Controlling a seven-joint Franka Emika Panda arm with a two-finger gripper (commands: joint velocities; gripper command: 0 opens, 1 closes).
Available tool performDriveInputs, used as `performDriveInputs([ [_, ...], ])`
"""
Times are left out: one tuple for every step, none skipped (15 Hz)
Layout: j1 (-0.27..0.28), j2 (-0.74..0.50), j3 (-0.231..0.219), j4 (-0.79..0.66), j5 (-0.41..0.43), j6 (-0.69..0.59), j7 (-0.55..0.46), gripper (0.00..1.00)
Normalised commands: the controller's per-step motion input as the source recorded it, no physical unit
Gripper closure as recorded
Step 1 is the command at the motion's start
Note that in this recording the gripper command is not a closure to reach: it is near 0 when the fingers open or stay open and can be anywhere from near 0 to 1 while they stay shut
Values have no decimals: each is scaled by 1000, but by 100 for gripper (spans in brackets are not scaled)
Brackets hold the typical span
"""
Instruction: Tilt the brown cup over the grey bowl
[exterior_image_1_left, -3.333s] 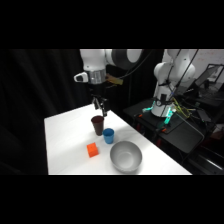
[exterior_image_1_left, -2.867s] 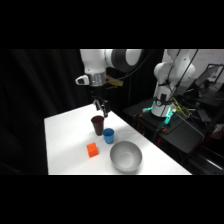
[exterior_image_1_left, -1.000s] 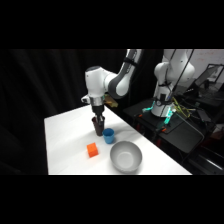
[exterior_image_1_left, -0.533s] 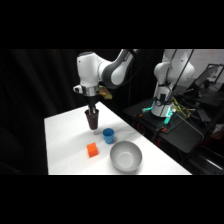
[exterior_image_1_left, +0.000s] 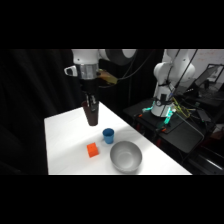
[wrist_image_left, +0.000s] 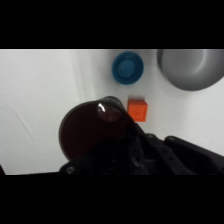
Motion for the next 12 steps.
performDriveInputs([
  [173, -1, 207, 231, 157, -320, 42, 14],
  [182, -10, 218, 212, 207, -302, 22, 13],
  [178, -14, 220, 201, 255, -289, -14, 13],
  [167, -14, 218, 193, 304, -278, -66, 13],
  [138, 9, 207, 214, 393, -306, -137, 13],
  [77, 51, 200, 252, 607, -341, -338, 13],
  [14, 83, 167, 276, 709, -347, -477, 13],
  [-30, 99, 124, 282, 703, -332, -533, 13],
  [-77, 98, 81, 262, 705, -296, -593, 13],
  [-123, 104, 44, 260, 701, -308, -640, 13],
  [-174, 125, 13, 262, 703, -323, -663, 13],
  [-211, 157, -12, 266, 692, -357, -665, 13],
])
